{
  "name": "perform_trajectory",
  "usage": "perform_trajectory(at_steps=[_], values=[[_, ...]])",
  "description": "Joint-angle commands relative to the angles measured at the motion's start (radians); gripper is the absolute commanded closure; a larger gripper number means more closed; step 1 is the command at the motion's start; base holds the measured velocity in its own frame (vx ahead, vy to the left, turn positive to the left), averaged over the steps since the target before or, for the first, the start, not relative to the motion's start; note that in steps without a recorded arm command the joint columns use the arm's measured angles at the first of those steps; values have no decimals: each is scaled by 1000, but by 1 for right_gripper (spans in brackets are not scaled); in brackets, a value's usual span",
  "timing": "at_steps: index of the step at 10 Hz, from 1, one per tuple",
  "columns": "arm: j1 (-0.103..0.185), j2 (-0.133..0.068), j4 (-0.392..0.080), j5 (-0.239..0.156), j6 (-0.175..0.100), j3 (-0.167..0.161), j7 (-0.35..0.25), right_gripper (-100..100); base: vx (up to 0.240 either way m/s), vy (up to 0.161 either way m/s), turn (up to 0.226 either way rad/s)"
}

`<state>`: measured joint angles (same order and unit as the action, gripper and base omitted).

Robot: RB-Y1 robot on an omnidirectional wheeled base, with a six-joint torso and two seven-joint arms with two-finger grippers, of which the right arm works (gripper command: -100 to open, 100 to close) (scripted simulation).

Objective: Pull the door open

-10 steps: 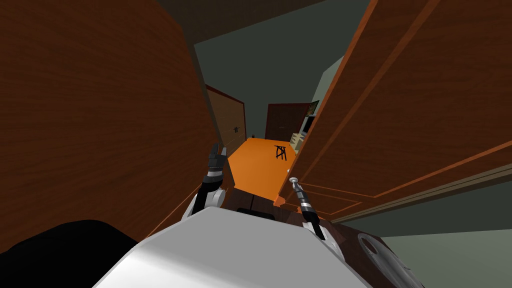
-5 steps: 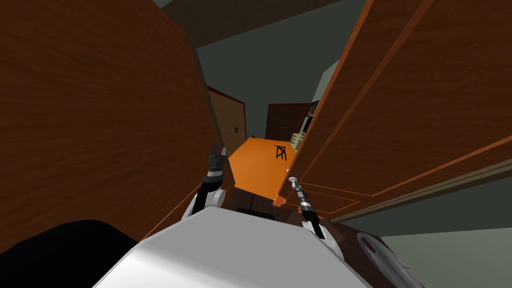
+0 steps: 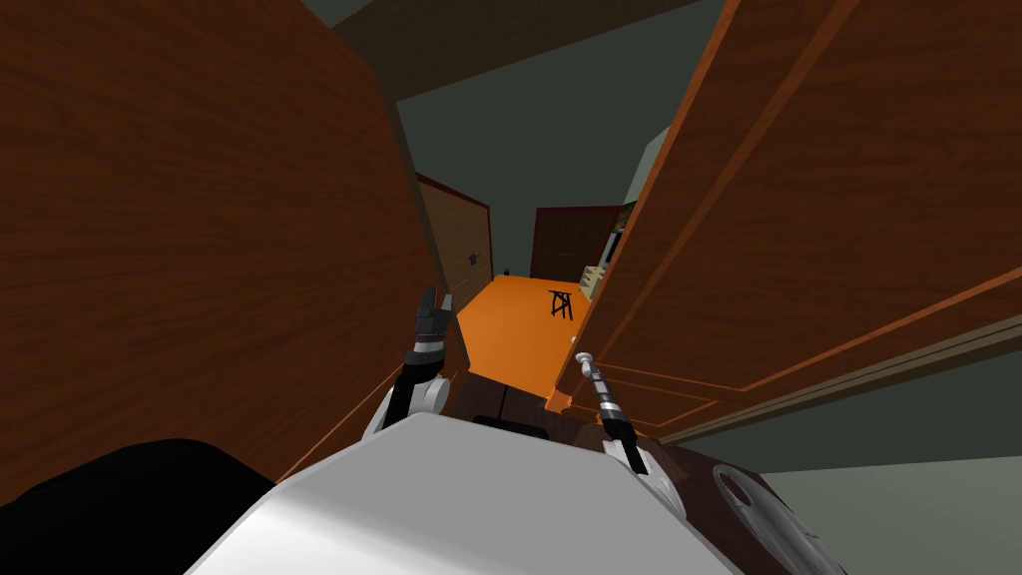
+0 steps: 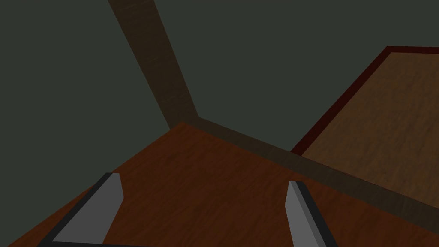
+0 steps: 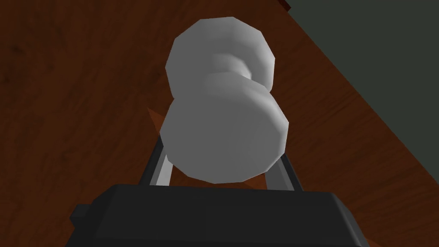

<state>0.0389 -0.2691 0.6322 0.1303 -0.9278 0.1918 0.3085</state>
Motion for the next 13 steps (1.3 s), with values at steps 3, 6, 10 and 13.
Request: perform_trajectory(at_steps=[3,6,10,13], values=[[0,17,0,-15,0,-31,-67,100,-27,-17,19],[3,15,-2,-29,0,-42,-108,100,-12,-6,4],[5,13,-26,-44,1,-54,-150,100,-12,-2,13],[10,8,-9,-74,2,-77,-217,100,-29,-12,18]])
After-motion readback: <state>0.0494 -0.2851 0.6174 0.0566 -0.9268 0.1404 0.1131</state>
